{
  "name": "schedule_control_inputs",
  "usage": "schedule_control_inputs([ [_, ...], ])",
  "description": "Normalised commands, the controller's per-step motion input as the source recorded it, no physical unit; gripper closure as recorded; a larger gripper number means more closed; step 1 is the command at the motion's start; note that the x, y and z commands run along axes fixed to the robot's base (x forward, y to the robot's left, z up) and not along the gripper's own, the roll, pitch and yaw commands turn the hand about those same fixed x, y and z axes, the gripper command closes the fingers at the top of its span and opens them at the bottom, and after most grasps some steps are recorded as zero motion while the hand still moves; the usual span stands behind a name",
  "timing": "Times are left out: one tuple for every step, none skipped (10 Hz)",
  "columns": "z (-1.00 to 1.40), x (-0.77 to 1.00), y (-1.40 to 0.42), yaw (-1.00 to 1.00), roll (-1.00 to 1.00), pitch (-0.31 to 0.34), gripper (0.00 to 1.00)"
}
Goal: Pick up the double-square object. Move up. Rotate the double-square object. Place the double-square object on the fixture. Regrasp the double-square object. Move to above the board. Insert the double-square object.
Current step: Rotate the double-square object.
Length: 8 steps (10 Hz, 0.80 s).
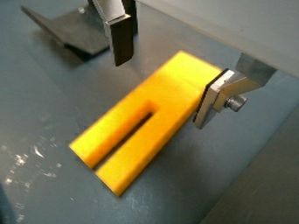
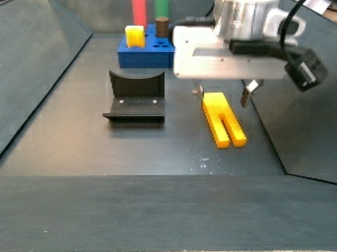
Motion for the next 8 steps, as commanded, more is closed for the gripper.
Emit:
schedule_control_inputs([
  [1.0,-0.02,0.01,-0.03,0.06,0.087,0.0],
  [1.0,-0.03,0.0,-0.02,0.08,0.086,0.0],
  [1.0,-0.03,0.0,-0.01,0.1,0.087,0.0],
  [0.9,-0.03,0.0,-0.01,0.12,0.088,0.0],
  [0.82,-0.03,0.0,0.0,0.13,0.095,0.0],
  [0.0,0.0,0.0,1.0,0.0,0.0,0.0],
  [-0.12,0.0,-0.01,1.0,0.0,0.0,0.0],
  [-0.27,0.0,0.0,1.0,0.0,0.001,0.0],
])
